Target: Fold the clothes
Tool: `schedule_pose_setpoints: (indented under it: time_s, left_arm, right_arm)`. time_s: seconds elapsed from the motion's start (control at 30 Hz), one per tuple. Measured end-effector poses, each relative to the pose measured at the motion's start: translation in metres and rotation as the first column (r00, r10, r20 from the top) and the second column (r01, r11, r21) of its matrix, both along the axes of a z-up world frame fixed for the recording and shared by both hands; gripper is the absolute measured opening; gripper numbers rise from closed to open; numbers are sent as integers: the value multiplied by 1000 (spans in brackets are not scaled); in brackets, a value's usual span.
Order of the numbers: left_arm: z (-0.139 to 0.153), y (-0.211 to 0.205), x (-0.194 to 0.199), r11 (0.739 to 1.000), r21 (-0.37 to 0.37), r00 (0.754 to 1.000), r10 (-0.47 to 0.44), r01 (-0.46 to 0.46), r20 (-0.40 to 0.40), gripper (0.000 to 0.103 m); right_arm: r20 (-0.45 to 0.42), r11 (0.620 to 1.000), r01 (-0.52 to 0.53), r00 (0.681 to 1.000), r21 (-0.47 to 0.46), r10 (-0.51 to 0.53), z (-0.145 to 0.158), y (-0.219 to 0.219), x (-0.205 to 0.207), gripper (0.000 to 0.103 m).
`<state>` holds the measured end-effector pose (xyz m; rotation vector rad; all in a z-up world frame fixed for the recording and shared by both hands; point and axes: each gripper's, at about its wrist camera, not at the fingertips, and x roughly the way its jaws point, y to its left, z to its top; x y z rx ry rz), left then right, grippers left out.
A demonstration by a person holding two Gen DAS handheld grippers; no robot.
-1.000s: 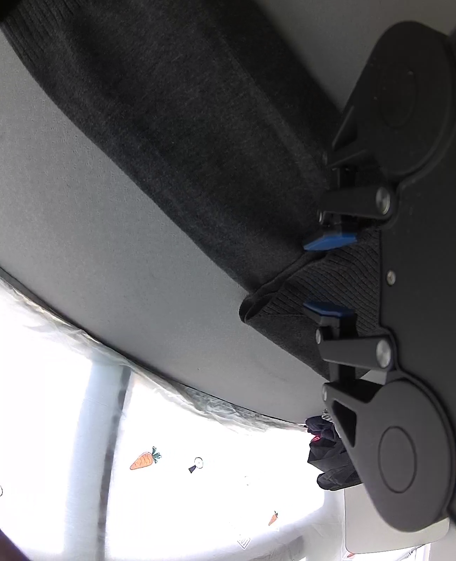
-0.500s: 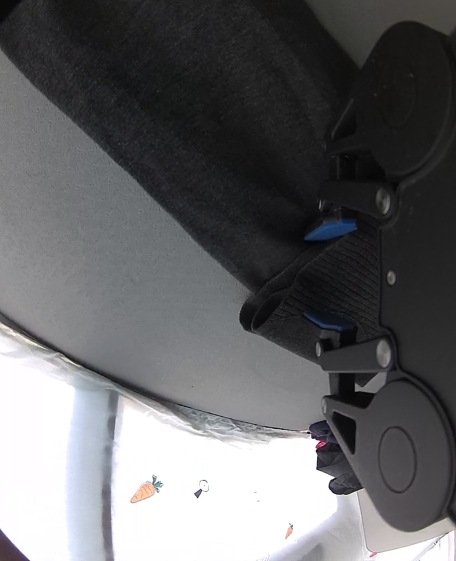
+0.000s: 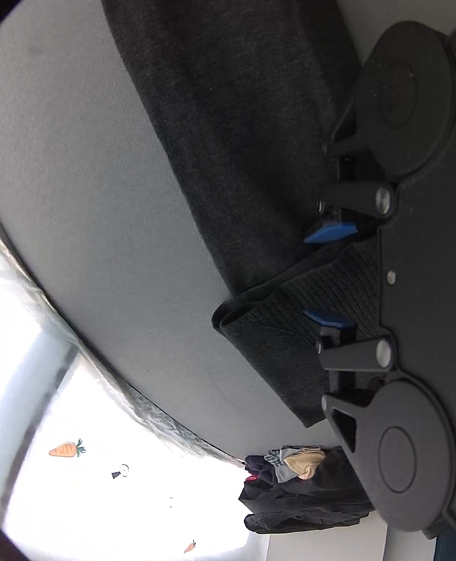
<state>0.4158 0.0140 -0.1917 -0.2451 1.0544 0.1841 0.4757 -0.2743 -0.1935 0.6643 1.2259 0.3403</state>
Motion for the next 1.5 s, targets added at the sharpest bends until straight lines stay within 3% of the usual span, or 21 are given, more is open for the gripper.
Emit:
schedule_pose_setpoints:
  time_s: [0.13, 0.2, 0.3, 0.5, 0.67, 0.8, 1.0, 1.1, 1.13, 1.23, 1.3, 1.5]
  left_arm:
    - [-1, 5, 0, 999, -36, 999, 40, -40, -9, 75]
    - [-1, 7, 0, 998, -42, 998, 54, -54, -13, 76]
    - [5, 6, -1, 998, -29, 999, 52, -52, -8, 75]
    - [20, -13, -1, 1000, -9, 999, -24, 24, 39, 75]
    - [18, -35, -1, 995, -1, 994, -104, 104, 44, 75]
    - [9, -31, -4, 995, -56, 996, -81, 83, 30, 75]
    - [6, -16, -12, 991, -126, 999, -41, 46, 35, 76]
    - [-7, -12, -11, 987, -162, 1000, -22, 18, -23, 77]
    - [-7, -11, -12, 985, -174, 1000, -12, 11, -7, 79]
    - [-7, -19, -11, 992, -118, 999, -37, 36, -11, 81]
    - [-6, -24, -8, 997, -74, 999, -37, 35, -24, 88]
    - [7, -35, -12, 1000, 29, 999, -8, 9, -36, 88]
  right_arm:
    - [44, 996, -88, 995, -8, 88, -1, 25, 9, 43]
    - [75, 994, -101, 992, -41, 104, 0, 29, 6, 17]
    - [147, 998, -60, 987, -35, 65, 5, 26, 7, 11]
    - [266, 999, 2, 964, -53, 13, 34, 7, -5, 10]
    - [277, 982, 91, 960, -165, -42, 29, -25, -24, 10]
    - [266, 946, 114, 964, -302, -32, 10, -33, -25, 6]
    - [267, 933, 91, 964, -349, 6, 3, -24, -19, 7]
    - [245, 932, 90, 970, -351, -2, -5, -22, -16, 9]
    - [248, 932, 92, 969, -351, -3, -7, -23, -16, 9]
    - [259, 922, 80, 966, -379, 23, -7, -22, -16, 11]
    - [263, 917, 76, 964, -392, 33, -7, -22, -17, 12]
    - [274, 901, 97, 961, -422, 25, 3, -38, -32, 24]
